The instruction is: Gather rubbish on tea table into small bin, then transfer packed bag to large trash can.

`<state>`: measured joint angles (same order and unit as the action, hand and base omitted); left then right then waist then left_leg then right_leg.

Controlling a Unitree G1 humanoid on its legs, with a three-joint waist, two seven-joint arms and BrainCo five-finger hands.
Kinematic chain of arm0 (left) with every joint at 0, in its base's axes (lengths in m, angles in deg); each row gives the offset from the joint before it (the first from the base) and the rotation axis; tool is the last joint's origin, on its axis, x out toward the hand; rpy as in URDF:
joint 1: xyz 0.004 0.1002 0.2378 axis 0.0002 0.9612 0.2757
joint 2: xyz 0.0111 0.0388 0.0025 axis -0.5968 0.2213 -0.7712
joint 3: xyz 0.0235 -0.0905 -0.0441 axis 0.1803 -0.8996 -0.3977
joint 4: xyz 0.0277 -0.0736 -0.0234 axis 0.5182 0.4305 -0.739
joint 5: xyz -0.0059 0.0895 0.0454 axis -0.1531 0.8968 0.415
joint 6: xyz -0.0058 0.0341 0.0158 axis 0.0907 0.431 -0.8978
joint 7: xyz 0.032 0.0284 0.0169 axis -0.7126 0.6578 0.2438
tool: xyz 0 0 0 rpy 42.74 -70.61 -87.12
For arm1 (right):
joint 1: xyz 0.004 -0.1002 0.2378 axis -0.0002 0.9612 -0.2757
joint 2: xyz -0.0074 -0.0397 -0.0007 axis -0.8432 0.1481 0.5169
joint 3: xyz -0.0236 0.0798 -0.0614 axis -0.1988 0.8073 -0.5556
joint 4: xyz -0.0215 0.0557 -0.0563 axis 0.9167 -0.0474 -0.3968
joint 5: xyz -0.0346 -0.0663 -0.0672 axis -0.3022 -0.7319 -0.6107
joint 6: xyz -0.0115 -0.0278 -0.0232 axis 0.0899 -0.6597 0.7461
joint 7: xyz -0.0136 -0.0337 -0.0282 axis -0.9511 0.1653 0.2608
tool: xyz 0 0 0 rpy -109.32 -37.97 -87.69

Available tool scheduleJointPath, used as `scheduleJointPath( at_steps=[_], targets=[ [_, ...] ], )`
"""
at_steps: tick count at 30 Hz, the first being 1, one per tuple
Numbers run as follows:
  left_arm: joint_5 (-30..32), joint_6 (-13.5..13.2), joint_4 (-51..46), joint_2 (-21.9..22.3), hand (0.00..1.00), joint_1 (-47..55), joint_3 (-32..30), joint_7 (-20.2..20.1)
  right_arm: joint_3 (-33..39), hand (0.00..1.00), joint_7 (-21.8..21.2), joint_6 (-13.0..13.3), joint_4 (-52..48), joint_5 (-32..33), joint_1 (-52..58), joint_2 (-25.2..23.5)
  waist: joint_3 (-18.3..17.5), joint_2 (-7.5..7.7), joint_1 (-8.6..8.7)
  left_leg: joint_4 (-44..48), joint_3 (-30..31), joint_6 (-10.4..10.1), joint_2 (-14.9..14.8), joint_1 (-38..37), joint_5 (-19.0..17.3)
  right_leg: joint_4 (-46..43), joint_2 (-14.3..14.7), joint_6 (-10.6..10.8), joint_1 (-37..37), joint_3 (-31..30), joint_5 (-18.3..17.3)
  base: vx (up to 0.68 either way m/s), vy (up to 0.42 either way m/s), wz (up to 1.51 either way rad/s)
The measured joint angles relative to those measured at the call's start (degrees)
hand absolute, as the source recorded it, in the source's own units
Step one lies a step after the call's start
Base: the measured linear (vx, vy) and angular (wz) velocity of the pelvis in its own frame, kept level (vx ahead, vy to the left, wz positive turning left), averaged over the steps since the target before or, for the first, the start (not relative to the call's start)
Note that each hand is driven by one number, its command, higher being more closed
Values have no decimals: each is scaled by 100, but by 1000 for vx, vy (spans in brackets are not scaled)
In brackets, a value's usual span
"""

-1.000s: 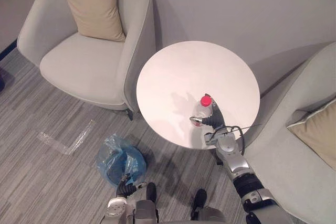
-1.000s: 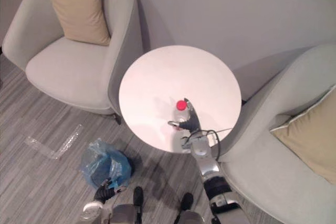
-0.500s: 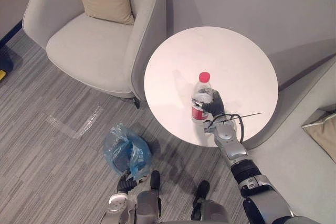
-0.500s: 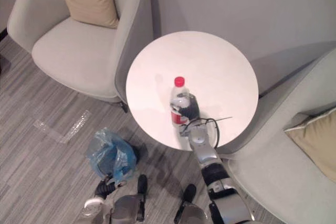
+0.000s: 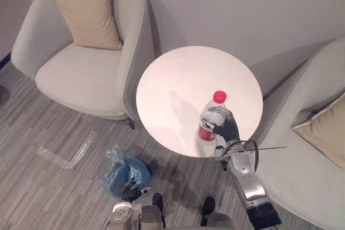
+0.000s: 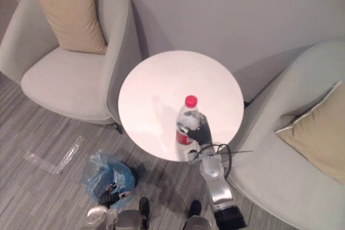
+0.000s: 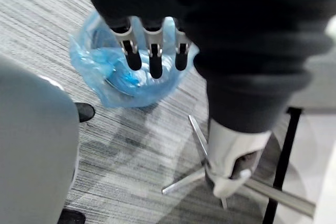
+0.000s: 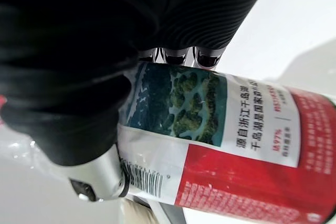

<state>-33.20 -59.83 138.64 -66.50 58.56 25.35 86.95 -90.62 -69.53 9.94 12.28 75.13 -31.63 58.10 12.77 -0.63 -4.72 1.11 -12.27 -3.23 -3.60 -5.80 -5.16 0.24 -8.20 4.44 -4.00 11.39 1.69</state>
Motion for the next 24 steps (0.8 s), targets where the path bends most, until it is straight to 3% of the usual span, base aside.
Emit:
scheduleJointPath(
  at_steps=[3, 7, 10, 12, 16, 19, 20, 21, 23, 24],
  targets=[
    [4, 2, 151, -10, 0, 1, 130, -21, -185, 100, -39, 39, -88, -164, 146, -71, -93, -40, 128, 6, -86, 0, -14, -91, -3, -119, 6, 3, 18, -84, -2, -81, -24, -24],
    [2, -16, 197, -45, 0, -18, 302, -24, -323, 100, -42, 39, -100, -346, 235, -91, -108, -74, 173, 20, 79, 18, -24, -39, -43, -481, 5, 101, 167, -174, -93, -120, -10, 6],
    [2, -18, 236, -123, 0, -42, 346, -18, -385, 100, -22, 44, -355, -479, 362, -94, -172, 26, 197, 292, 568, 43, 140, 276, -72, -805, -174, 186, 272, -716, -518, -118, 18, 64],
    [-5, -20, 251, -121, 0, -59, 327, 28, -449, 100, -13, 55, -412, -480, 353, -110, -269, 69, 132, 428, 881, 11, 247, 505, 34, -665, -245, 242, 195, -576, -708, -105, -84, 97],
    [-2, -28, 266, -29, 0, -66, 342, 67, -567, 100, 20, 57, -416, -474, 269, -72, -303, -144, 144, 560, 1524, -101, 154, 1113, 280, -443, -61, 104, 219, -13, -615, -102, -114, 92],
    [5, -40, 238, 21, 0, -144, 468, 70, -600, 100, 65, 55, -377, -475, -46, 110, -220, -351, 74, 395, 1698, -112, 41, 1496, 693, -657, 89, -71, 543, 313, -698, -163, -106, 70],
    [21, -41, 233, 17, 0, -146, 557, 66, -596, 100, 72, 55, -367, -475, -161, 149, -209, -395, 136, 103, 1746, -51, 53, 1569, 1027, -730, 129, -241, 666, 343, -790, -183, -66, 77],
    [73, -33, 224, 4, 0, -234, 563, 55, -516, 100, 81, 55, -323, -475, -298, 149, -197, -368, 160, 363, 1169, 87, 7, 1623, 709, -783, -43, -235, 818, 637, -680, -185, -55, 94],
    [182, -12, 240, 86, 0, -312, 646, 51, -345, 100, 195, 34, -165, -474, -475, 154, -191, -436, 212, 1953, -227, 669, -245, 1926, -138, -1110, -209, -242, 898, 1034, -686, -113, -9, 109],
    [282, -16, 174, 189, 0, -304, 721, 45, -269, 100, 243, 28, -53, -475, -565, 160, -196, -524, 272, 2103, -770, 612, -343, 1944, -75, -1279, -147, -248, 821, 1201, -753, -118, -11, 117]
  ],
)
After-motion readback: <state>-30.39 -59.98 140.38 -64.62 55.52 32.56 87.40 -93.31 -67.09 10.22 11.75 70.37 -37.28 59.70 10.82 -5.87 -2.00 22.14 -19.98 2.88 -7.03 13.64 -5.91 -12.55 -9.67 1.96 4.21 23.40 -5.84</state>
